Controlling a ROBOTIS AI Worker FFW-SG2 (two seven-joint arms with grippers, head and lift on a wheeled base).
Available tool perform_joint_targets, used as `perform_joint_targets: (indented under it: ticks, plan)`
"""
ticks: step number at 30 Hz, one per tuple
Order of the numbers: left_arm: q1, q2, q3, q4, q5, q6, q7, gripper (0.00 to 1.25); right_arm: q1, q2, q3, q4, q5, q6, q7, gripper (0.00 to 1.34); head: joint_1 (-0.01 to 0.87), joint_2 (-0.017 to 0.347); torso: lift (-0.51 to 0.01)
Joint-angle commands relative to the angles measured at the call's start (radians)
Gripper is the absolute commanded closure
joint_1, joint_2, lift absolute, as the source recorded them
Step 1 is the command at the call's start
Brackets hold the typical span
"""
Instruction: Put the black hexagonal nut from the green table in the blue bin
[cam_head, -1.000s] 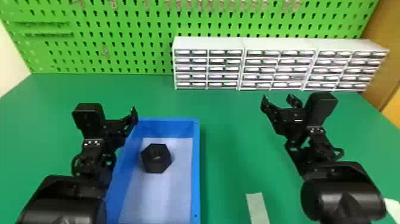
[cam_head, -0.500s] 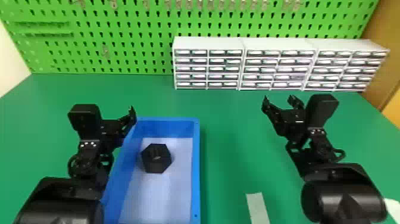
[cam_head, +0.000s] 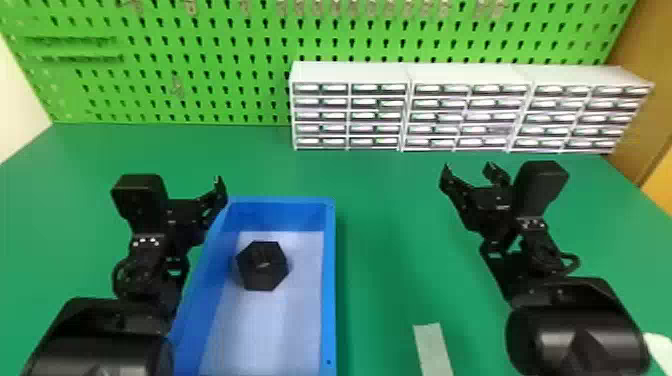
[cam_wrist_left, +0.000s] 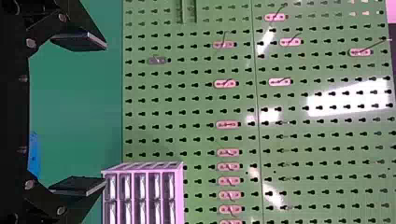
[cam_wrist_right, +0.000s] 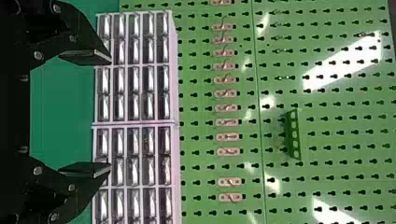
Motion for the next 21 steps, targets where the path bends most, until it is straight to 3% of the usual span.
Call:
perform_joint_targets:
  ticks: [1,21]
  plan:
    - [-0.004,0.000,0.002,0.000,0.002,0.000,0.000,0.24,0.003,0.000,0.000,0.000,0.000,0.001,0.000,0.46,0.686,0.051,-0.096]
    - [-0.005,0.000,0.000,-0.001,0.005,0.006,0.000,0.24,0.001,-0.008,0.002,-0.002,0.000,0.010,0.000,0.46,0.686,0.051,-0.096]
